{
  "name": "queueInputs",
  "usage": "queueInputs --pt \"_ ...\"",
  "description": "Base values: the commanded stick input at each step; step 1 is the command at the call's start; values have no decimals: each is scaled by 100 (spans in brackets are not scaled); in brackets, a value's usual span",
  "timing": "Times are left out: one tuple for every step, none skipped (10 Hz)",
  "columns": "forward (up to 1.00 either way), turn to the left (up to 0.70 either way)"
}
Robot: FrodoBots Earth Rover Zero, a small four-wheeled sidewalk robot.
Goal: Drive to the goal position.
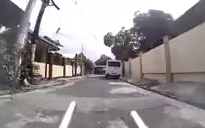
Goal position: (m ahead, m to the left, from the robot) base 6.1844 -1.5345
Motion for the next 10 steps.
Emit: queueInputs --pt "70 -25" --pt "70 0" --pt "70 0" --pt "70 0" --pt "70 0" --pt "70 0" --pt "70 0" --pt "70 0" --pt "70 0" --pt "70 0"
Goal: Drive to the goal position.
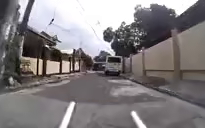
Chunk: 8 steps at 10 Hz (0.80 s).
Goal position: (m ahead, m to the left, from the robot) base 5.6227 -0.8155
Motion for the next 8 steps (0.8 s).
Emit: queueInputs --pt "70 0" --pt "70 0" --pt "70 0" --pt "70 0" --pt "70 0" --pt "70 0" --pt "70 0" --pt "70 0"
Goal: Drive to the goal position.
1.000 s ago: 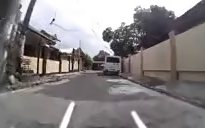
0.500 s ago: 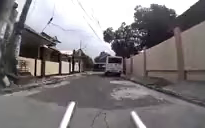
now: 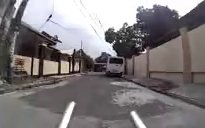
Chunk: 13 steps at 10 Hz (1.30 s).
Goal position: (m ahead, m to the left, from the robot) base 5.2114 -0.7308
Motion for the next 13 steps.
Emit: queueInputs --pt "70 0" --pt "70 0" --pt "70 0" --pt "70 0" --pt "70 0" --pt "70 0" --pt "70 0" --pt "70 0" --pt "70 0" --pt "70 0" --pt "70 0" --pt "70 0" --pt "70 0"
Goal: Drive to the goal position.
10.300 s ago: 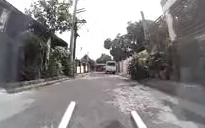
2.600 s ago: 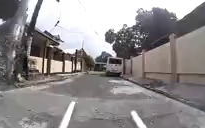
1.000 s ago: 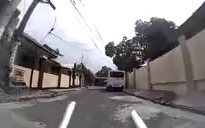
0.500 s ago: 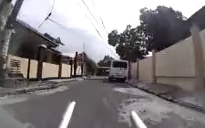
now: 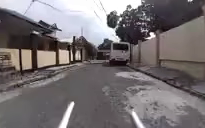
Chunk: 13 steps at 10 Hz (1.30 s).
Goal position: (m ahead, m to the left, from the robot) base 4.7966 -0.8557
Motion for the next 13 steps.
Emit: queueInputs --pt "70 0" --pt "70 0" --pt "70 0" --pt "70 0" --pt "70 0" --pt "70 0" --pt "70 0" --pt "70 0" --pt "70 0" --pt "70 0" --pt "77 0" --pt "85 0" --pt "85 0"
